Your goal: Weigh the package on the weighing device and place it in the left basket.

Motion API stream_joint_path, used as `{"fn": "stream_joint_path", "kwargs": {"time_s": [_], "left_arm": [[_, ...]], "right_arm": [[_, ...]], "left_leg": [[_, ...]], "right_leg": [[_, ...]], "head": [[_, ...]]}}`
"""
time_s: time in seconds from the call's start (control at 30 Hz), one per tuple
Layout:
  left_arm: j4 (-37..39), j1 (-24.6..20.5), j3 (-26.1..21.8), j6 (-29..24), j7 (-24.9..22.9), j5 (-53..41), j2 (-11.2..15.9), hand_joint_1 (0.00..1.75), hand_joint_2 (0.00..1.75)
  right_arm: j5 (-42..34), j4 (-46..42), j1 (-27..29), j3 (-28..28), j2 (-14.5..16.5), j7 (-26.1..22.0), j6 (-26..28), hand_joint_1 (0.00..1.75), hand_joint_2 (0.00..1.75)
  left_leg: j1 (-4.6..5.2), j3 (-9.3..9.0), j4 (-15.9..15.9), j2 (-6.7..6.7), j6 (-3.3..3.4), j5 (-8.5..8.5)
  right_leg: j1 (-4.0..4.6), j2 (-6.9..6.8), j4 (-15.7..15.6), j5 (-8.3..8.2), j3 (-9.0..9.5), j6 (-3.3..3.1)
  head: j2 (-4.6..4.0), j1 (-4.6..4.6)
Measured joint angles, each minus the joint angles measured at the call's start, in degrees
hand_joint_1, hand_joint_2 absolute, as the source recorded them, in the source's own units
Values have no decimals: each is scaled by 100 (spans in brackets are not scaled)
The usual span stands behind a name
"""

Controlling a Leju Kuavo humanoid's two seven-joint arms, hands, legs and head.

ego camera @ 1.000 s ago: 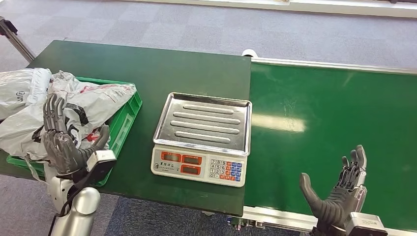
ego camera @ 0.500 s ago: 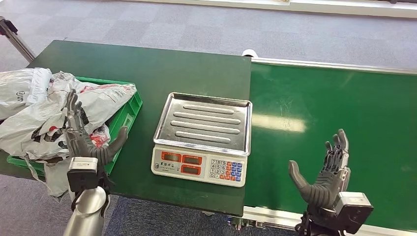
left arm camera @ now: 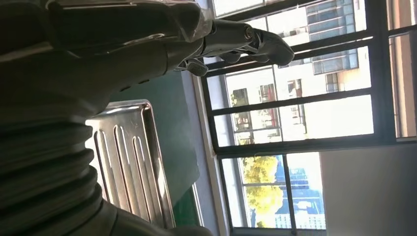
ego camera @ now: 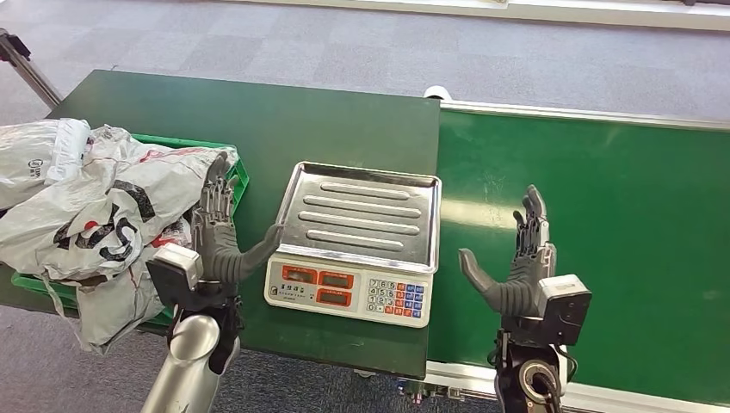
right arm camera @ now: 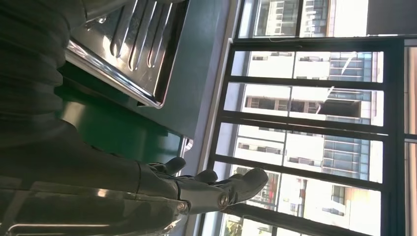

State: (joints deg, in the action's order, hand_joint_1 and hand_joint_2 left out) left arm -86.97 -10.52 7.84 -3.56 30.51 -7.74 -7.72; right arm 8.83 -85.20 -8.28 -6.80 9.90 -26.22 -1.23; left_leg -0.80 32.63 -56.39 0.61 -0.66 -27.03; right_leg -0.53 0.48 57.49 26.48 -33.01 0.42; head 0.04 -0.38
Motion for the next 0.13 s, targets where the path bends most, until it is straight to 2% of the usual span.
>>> {"fn": "stream_joint_path", "kwargs": {"time_s": [0.03, 0.13], "left_arm": [[51, -27, 16, 60, -17, 70, -11, 0, 175], [189, -88, 64, 149, -45, 165, -30, 0, 175]], "right_arm": [[2, 50, -30, -38, 6, 10, -13, 0, 0], [12, 163, -84, -133, 11, 36, -45, 0, 0]], "left_leg": [[0, 0, 0, 0, 0, 0], [0, 1, 0, 0, 0, 0]], "right_leg": [[0, 0, 0, 0, 0, 0], [0, 0, 0, 0, -1, 0]], "head": [[0, -1], [0, -1]]}}
